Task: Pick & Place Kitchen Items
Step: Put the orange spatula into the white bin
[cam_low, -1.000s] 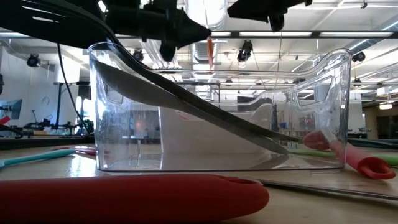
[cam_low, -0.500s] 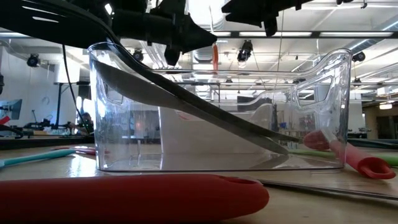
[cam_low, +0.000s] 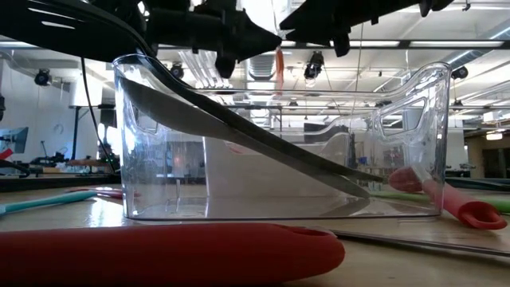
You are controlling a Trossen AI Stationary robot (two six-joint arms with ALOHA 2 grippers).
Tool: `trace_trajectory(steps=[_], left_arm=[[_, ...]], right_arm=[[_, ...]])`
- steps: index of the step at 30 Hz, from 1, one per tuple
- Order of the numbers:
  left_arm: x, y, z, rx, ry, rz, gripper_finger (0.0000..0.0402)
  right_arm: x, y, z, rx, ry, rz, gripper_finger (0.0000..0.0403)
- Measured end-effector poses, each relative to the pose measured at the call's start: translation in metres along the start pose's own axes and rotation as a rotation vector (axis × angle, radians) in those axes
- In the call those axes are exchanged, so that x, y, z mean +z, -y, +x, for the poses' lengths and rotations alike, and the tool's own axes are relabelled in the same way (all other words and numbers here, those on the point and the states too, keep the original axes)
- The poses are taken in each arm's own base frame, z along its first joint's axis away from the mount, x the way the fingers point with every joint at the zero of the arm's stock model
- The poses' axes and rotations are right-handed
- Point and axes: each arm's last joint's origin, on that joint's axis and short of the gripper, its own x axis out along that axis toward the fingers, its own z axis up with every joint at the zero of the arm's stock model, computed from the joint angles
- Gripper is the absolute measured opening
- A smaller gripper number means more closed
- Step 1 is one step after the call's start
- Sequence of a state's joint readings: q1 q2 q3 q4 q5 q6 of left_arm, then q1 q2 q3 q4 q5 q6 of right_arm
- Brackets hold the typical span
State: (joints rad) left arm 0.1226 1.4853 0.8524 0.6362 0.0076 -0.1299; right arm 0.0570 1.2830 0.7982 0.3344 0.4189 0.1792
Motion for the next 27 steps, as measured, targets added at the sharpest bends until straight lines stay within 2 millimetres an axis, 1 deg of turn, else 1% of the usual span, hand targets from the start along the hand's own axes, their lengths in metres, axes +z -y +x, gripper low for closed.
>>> trace_trajectory(steps=[4,6,9,12,20,27], left_arm=[[0.001,0.000,-0.001,-0.113,-0.015,0.029,0.0032],[0.002,-0.002,-0.003,-0.183,-0.022,0.032,0.0032],[0.003,-0.005,-0.004,-0.281,-0.031,0.033,0.0032],[0.003,-0.007,-0.004,-0.323,-0.041,0.032,0.0032],[0.003,-0.007,-0.005,-0.336,-0.043,0.027,0.0032],[0.003,-0.007,-0.004,-0.336,-0.043,0.026,0.0032]], right_arm=[[-0.003,-0.005,-0.002,0.197,-0.072,0.009,0.0146],[-0.004,-0.006,-0.004,0.251,-0.094,0.008,0.0144],[-0.003,-0.006,-0.005,0.259,-0.095,0.001,0.0144],[0.000,-0.006,-0.006,0.263,-0.066,-0.014,0.0144],[0.006,-0.007,-0.004,0.268,0.010,-0.026,0.0144],[0.000,-0.007,0.006,0.255,0.014,-0.015,0.0144]])
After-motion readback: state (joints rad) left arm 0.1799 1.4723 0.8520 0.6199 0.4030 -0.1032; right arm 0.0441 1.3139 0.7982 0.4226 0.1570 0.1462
